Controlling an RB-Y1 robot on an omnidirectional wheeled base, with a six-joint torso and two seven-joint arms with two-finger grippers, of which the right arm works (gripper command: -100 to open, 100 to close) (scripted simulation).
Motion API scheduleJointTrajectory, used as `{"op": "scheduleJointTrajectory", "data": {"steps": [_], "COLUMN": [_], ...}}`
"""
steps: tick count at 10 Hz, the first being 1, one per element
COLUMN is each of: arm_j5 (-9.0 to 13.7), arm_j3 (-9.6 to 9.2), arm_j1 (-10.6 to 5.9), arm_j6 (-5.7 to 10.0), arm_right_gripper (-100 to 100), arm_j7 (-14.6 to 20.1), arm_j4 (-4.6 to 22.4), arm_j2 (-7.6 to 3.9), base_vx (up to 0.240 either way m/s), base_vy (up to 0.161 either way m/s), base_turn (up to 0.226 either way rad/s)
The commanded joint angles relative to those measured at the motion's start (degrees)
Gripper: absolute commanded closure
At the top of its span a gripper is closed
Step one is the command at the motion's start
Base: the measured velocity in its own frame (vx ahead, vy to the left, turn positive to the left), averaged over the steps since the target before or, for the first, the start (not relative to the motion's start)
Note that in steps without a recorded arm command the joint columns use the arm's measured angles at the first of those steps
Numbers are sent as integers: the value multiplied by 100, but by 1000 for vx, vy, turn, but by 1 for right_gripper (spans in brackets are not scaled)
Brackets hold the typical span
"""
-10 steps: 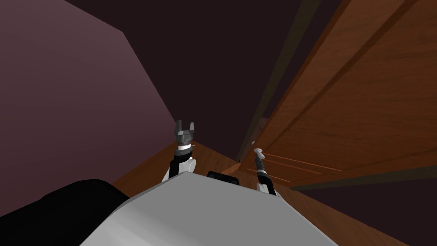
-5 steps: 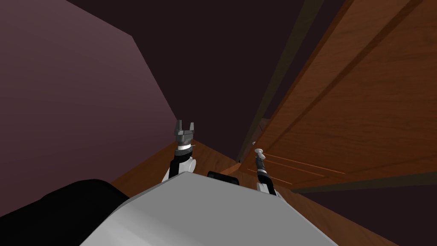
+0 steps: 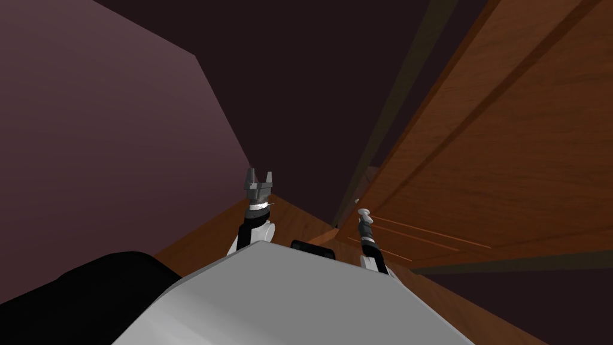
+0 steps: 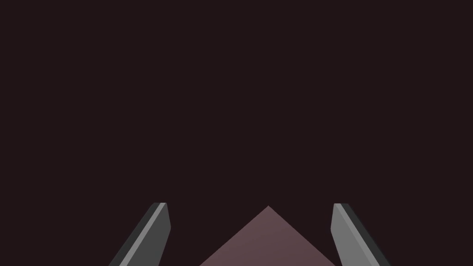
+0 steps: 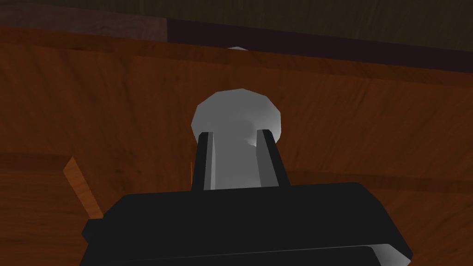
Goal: Pull the door open
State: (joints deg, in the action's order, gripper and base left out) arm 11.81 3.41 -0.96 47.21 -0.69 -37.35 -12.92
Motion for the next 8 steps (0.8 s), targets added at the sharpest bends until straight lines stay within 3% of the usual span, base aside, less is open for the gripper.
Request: {"op": "scheduleJointTrajectory", "data": {"steps": [1,2,6,8], "arm_j5": [40,103,103,229], "arm_j3": [50,23,23,-32], "arm_j1": [-41,-50,-50,-72], "arm_j6": [80,85,85,95], "arm_right_gripper": [100,100,100,100], "arm_j7": [123,362,362,749], "arm_j4": [206,217,217,237], "arm_j2": [-78,-94,-94,-125], "base_vx": [-11,-17,-11,-30], "base_vy": [-5,-5,-1,-16], "base_turn": [-6,53,6,75]}}
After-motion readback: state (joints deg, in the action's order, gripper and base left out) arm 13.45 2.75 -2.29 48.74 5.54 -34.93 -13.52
